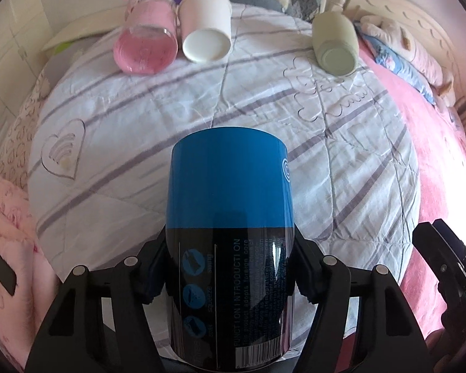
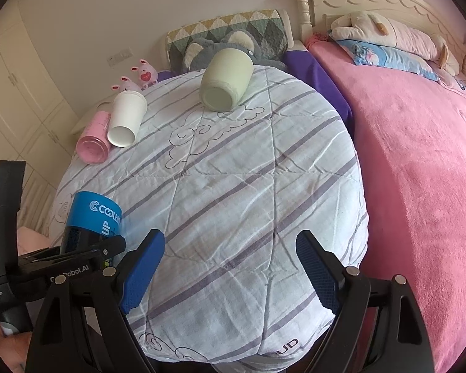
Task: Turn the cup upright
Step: 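Lift and rotate the cup with the left gripper, turning its open rim up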
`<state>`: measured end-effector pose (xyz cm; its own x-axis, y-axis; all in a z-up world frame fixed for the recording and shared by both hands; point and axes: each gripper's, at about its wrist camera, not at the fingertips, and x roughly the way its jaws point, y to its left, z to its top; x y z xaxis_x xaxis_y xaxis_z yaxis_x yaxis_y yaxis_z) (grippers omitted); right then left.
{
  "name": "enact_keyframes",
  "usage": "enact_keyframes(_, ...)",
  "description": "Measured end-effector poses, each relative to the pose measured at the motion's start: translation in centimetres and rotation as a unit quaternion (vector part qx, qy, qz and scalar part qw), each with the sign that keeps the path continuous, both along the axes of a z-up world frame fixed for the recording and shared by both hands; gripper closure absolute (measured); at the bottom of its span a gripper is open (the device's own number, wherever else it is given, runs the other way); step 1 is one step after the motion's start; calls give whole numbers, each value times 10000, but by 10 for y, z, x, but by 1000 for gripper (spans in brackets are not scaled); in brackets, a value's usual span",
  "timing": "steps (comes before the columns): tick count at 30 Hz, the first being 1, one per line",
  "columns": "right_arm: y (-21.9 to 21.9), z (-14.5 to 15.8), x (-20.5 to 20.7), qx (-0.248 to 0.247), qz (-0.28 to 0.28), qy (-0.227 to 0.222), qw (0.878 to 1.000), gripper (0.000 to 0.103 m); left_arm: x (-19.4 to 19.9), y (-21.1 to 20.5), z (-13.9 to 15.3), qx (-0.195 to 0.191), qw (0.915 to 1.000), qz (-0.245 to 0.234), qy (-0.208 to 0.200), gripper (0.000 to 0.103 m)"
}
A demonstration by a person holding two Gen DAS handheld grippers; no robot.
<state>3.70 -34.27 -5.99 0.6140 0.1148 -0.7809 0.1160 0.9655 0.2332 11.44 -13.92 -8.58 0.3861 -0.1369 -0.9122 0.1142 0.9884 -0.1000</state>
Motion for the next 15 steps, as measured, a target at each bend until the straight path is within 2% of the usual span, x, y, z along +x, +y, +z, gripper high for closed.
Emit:
enact_keyframes(5,3,1,-4,-28,-29,-6,10000,15,-7,5,17,98,9970,-76,-769,35)
enact_keyframes(7,5,2,-6,-44,-41,-18,10000,15,-9,5,28,149,9911,-88,-1318,35)
enact_keyframes(8,6,3,-8,-61,-42,-27,10000,15,-11,6,33,165,9856,-76,-1680,35)
enact_keyframes(10,10,3,-12,-114,-61,-31,9999,15,-17,9,43,210,9670,-41,-2539,35)
enact_keyframes(12,14,1,-17,-153,-79,2,9999,15,-24,11,44,291,9421,-19,-3341,35)
enact_keyframes(14,17,-3,-22,-195,-121,66,9997,15,-29,14,38,392,9240,61,-3804,35)
enact_keyframes(15,19,-6,-26,-224,-142,111,9996,15,-30,16,31,391,9204,47,-3890,35)
